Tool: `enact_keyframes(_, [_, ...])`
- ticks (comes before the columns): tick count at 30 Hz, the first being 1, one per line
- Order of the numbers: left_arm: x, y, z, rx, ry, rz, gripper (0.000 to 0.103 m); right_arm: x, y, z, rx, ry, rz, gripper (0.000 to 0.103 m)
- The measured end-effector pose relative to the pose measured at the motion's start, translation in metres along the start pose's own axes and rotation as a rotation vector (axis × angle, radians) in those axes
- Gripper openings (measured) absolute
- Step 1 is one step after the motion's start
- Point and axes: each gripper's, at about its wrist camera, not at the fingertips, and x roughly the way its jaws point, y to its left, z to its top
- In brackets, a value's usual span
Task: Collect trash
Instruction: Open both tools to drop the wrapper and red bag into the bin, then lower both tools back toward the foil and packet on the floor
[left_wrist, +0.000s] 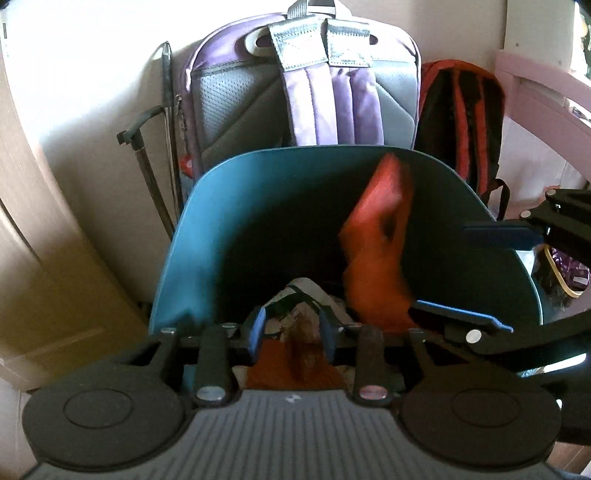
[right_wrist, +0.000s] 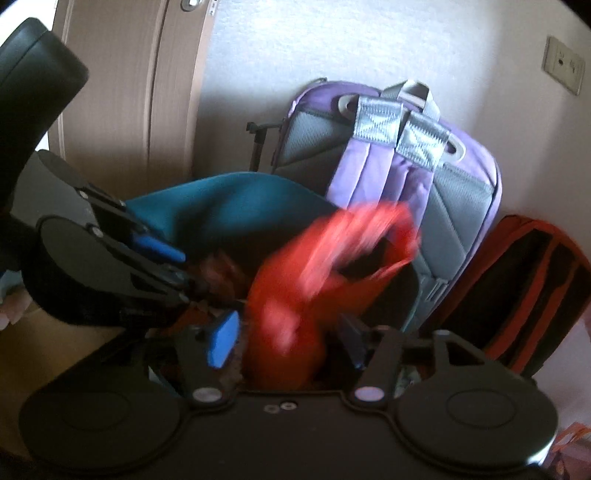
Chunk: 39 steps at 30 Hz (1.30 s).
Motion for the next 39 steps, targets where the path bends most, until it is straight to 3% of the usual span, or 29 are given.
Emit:
enact_keyframes(2, [-0.003,0.000,-0.001,0.000,-0.010,-0.005,0.045,-0.002,-0.001,-0.001,0.007,-0.002,-0.008,0.061])
enact_keyframes(4, [-0.008,-0.001,-0.002,-0.001,-0.017,-0.002,0.049,-0.006,-0.002,-0.002,0.025,-0.009,-0.017,0.061])
enact_keyframes(14, [-0.059,-0.009,-0.011,-0.014,-0.062,0.004,0.055,-0.053,-0.008,-0.008,0.105,-0.052,0.003,0.064])
enact_keyframes(17, [-0.078,-0.013,-0.016,-0.017,-0.081,0.002,0.056,-0.074,-0.005,-0.011,0.124,-0.070,0.018,0.070])
enact_keyframes(20, [-0.099,-0.017,-0.022,-0.022,-0.100,0.005,0.066,-0.093,-0.001,-0.013,0.133,-0.084,0.023,0.072])
enact_keyframes(24, [-0.125,-0.022,-0.033,-0.016,-0.124,0.008,0.068,-0.117,0.006,-0.018,0.141,-0.108,0.021,0.073])
enact_keyframes(32, [-0.166,-0.029,-0.065,-0.051,-0.154,-0.004,0.083,-0.157,0.022,-0.035,0.165,-0.127,0.026,0.075])
enact_keyframes(39, [-0.184,-0.032,-0.109,-0.072,-0.141,-0.025,0.083,-0.179,0.045,-0.062,0.165,-0.107,0.055,0.075])
